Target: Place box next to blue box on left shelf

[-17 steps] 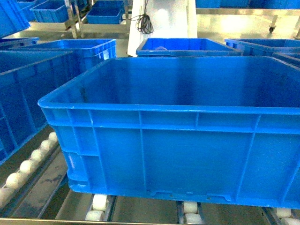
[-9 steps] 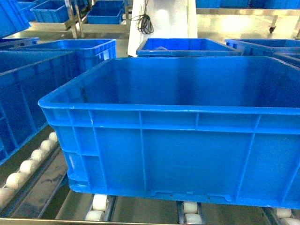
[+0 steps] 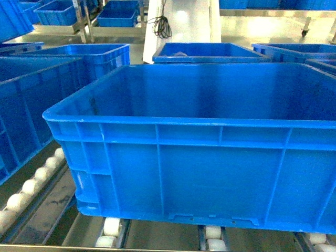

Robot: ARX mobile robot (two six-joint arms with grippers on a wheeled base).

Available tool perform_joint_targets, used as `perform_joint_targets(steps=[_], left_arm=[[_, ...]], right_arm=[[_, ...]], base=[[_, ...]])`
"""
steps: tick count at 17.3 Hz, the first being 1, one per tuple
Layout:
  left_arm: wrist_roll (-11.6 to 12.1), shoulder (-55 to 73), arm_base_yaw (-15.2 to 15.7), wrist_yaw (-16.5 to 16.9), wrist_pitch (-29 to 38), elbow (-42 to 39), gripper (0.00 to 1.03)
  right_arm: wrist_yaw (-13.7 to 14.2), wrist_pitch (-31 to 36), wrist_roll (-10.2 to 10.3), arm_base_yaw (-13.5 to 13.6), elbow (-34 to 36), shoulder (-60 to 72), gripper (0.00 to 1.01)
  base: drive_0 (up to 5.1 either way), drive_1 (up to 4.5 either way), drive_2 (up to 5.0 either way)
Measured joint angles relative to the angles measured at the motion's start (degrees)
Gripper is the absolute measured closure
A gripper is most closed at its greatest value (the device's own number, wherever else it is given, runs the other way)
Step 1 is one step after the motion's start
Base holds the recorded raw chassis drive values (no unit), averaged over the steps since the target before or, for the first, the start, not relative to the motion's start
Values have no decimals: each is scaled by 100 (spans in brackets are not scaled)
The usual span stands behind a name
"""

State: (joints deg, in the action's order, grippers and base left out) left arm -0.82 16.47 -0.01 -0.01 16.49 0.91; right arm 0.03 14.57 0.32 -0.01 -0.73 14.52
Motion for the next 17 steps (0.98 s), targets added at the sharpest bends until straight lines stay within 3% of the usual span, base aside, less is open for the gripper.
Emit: perform_joint_targets(steps=[5,6,8,11,12,17], left_arm=[[0,-577,0,0,-588,0,100],[0,-671,0,-9,-671,0,100],[7,-1585,0,-13,-1596,26,100],[17,-1585,0,2,-1687,2,100],[17,-1585,0,0,-1683,2,95],[17,-1585,0,0,-1683,2,46]], right_arm=[[2,-525,0,0,0,-505,100],[-24,-1386,0,0,-2,-1069,100],[-9,-1471,-2,0,-2,-1425,100],[-2,-1484,0,0,-2,-1425,100],[-4,-1482,-11,0,-2,-1425,94],[-4,-1482,-13,0,-2,-1425,45]], base=[[0,0,0],[0,0,0],[0,0,0],[0,0,0],[0,0,0],[0,0,0]])
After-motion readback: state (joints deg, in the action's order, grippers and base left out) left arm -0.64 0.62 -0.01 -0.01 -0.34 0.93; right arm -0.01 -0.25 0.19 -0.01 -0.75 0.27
